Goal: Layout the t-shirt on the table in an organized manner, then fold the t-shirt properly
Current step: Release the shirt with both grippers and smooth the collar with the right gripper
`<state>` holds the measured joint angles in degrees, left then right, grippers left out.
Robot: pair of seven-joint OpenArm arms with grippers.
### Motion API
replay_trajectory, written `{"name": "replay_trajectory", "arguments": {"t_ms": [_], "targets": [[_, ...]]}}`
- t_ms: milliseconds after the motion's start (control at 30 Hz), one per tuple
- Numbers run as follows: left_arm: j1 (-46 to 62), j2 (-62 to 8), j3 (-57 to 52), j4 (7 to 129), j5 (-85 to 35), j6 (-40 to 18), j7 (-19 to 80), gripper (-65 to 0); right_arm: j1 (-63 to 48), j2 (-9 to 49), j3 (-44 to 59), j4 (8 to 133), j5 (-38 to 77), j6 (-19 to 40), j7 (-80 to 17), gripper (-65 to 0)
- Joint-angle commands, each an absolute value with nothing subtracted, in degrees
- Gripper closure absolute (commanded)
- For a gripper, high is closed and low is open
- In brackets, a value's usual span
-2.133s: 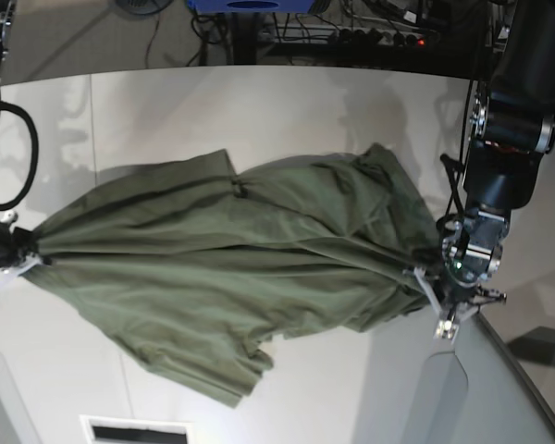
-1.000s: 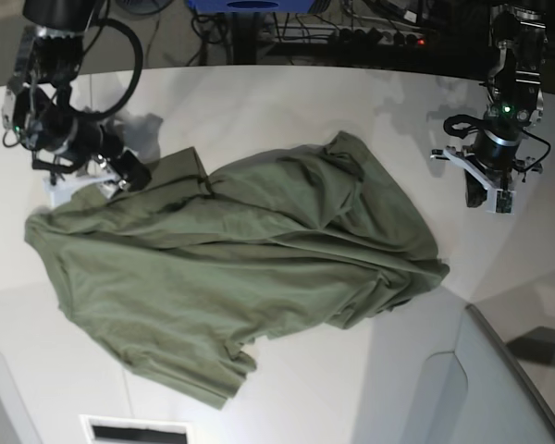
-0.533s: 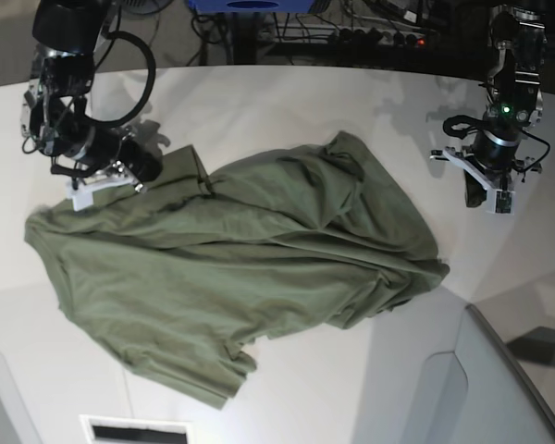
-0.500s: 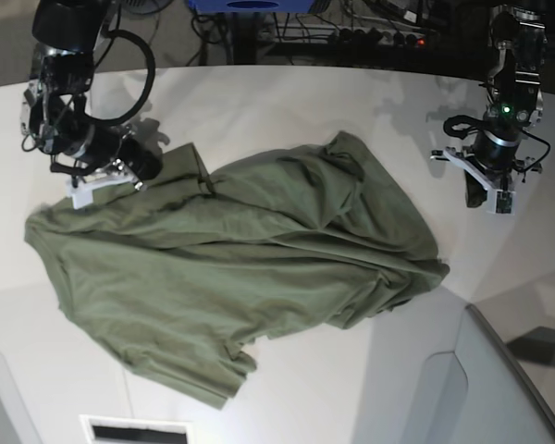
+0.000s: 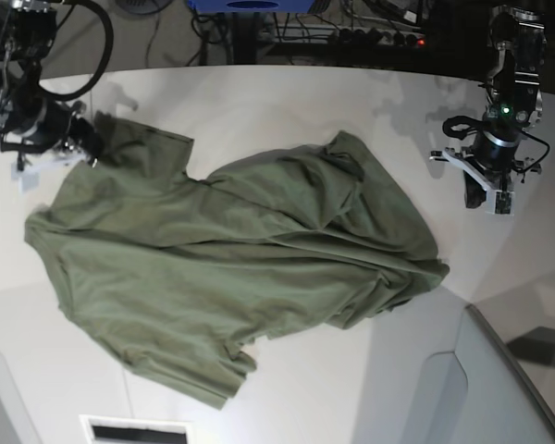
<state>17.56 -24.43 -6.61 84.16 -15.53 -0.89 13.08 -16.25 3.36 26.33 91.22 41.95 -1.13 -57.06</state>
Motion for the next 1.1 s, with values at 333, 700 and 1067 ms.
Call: {"name": "replay_trajectory", "arguments": {"t_ms": [333, 700, 1067], "targets": [[17.19, -25.36, -6.81, 84.97, -15.78, -0.57, 11.91, 0.0, -15.96, 5.41, 34.86, 90.68, 42.24, -1.45, -61.85, -1.5], [17.19, -25.45, -6.81, 84.97, -15.78, -0.57, 11.91, 0.0, -14.02, 4.18, 38.11, 94.20, 41.45, -1.45, -59.47, -41.6], [21.23, -25.36, -7.25, 82.86, -15.87, -12.00, 11.47, 0.0, -1.36, 10.59, 28.62, 72.31, 33.54, -1.10, -48.92, -42.8]]}}
